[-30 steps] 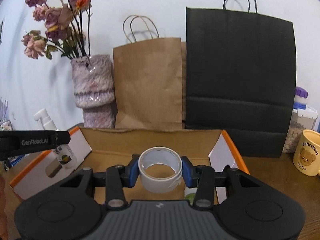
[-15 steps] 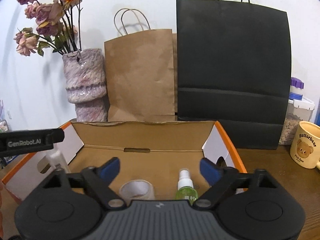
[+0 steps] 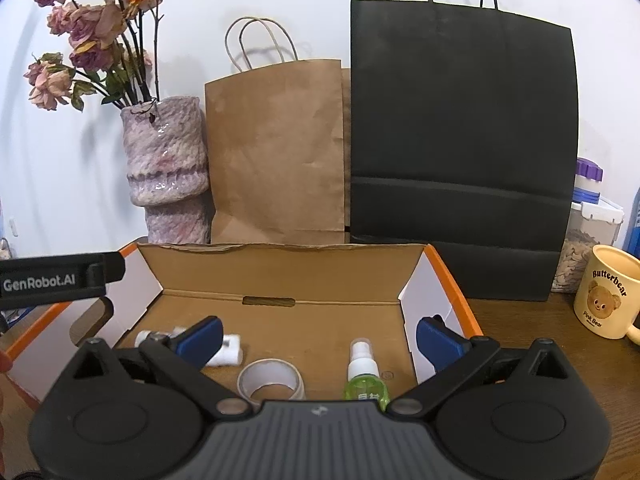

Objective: Organize rigid objects
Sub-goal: 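Carry both items over the box and open both tools to drop them inside, then withdraw both open tools from the box back toward the table items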

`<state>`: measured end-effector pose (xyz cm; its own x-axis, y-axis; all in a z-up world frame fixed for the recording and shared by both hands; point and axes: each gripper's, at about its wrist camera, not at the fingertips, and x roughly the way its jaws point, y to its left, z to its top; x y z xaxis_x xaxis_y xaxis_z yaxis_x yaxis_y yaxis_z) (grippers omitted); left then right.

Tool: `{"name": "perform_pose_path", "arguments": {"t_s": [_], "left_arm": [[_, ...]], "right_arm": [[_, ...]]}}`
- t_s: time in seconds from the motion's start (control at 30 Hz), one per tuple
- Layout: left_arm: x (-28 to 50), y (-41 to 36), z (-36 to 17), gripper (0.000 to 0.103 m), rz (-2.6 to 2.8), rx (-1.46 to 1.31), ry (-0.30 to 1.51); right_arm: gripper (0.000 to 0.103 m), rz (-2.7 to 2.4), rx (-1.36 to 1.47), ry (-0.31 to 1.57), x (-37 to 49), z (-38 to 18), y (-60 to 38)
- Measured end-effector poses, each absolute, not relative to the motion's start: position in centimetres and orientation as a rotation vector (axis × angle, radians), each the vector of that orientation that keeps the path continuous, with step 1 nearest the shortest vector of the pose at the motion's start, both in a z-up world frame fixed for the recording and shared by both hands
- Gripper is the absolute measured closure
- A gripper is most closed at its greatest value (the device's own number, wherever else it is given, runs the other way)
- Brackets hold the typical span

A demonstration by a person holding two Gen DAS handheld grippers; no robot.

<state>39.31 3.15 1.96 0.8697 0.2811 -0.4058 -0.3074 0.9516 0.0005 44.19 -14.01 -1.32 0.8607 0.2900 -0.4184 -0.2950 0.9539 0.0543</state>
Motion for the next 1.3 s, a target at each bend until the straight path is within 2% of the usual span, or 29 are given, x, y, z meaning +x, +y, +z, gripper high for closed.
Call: {"name": "perform_pose_path", "arguments": {"t_s": [0.57,1.3], "left_arm": [[35.6,3.9,2.6,0.0,0.304,-0.116,0.389],[26.8,3.5,0.5,0.0,0.298,-0.124,0.423]], "right_arm": [[0.0,0.302,-0.002,0.393,40.9,-0.2,-16.2],[0.0,0.285,-0.059,0.411,31.7,-1.5,-21.3]]}}
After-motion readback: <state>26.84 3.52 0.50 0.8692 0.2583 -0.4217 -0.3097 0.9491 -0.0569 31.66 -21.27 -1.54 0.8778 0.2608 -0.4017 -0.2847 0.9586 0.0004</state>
